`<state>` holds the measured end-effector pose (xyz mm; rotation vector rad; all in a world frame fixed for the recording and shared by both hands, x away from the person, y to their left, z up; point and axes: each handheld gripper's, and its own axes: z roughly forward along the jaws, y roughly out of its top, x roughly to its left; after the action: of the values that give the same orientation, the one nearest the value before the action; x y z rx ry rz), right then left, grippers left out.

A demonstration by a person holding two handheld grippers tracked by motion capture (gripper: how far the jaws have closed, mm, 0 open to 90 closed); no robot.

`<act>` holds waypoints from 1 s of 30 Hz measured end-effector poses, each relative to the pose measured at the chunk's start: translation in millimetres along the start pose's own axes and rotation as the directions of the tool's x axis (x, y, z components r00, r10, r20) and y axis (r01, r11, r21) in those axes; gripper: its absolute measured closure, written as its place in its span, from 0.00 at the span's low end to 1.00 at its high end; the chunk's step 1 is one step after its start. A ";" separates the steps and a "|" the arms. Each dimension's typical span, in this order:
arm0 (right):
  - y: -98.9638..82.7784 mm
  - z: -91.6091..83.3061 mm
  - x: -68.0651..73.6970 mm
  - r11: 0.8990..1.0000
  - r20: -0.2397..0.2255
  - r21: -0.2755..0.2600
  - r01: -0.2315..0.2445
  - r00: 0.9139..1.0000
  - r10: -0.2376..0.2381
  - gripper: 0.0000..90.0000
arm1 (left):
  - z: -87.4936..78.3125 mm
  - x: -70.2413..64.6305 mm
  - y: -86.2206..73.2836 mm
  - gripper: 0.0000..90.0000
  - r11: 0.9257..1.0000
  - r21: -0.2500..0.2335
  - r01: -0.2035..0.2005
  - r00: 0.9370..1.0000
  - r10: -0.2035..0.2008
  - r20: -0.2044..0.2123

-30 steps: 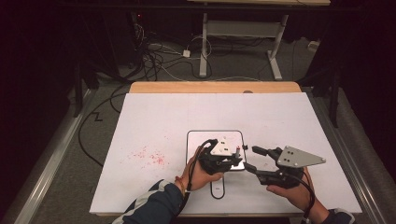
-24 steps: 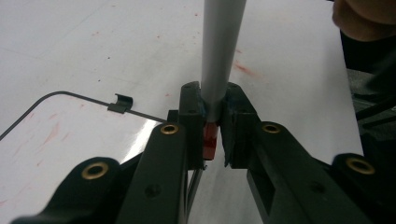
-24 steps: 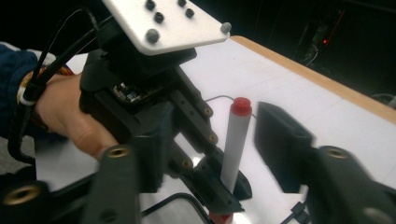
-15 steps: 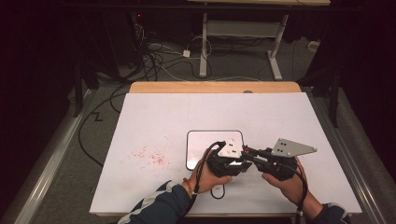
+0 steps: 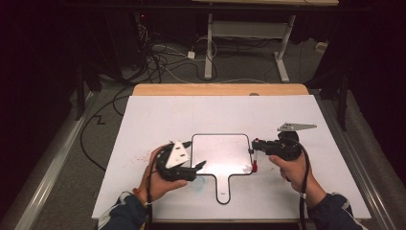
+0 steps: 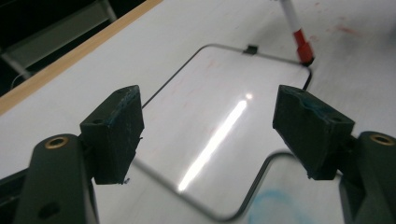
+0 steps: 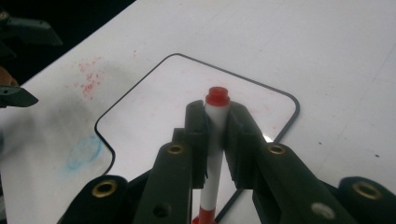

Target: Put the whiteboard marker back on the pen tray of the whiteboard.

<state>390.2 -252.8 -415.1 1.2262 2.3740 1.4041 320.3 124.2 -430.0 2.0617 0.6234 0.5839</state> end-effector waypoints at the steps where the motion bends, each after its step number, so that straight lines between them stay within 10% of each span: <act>1: 1.1 3.2 -2.2 1.000 0.004 0.004 -0.008 1.000 0.008 0.89 | -4.9 4.1 -8.5 0.26 1.000 0.012 0.016 1.000 -0.015 -0.021; 9: -1.0 38.8 -28.6 0.988 0.019 0.009 -0.154 0.988 0.154 0.88 | -29.1 21.7 -56.6 0.27 0.981 0.107 0.163 0.981 -0.149 -0.123; 16: -9.6 58.1 -37.8 0.987 0.096 0.035 -0.160 0.983 0.156 0.85 | -25.4 19.4 -60.9 0.27 0.976 0.138 0.169 0.981 -0.153 -0.121; 23: -14.5 64.3 -36.5 0.995 0.190 0.066 -0.073 0.980 0.059 0.75 | -18.4 13.2 -60.4 0.27 0.976 0.174 0.135 0.987 -0.117 -0.109; 30: -6.2 65.3 -10.5 0.985 0.189 0.069 0.158 0.967 -0.169 0.64 | -17.4 14.9 -60.6 0.27 0.975 0.173 0.141 0.986 -0.123 -0.111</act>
<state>424.4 -217.2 -459.5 1.0945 2.3308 1.1246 308.4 173.7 -470.1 2.1480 0.8932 0.5735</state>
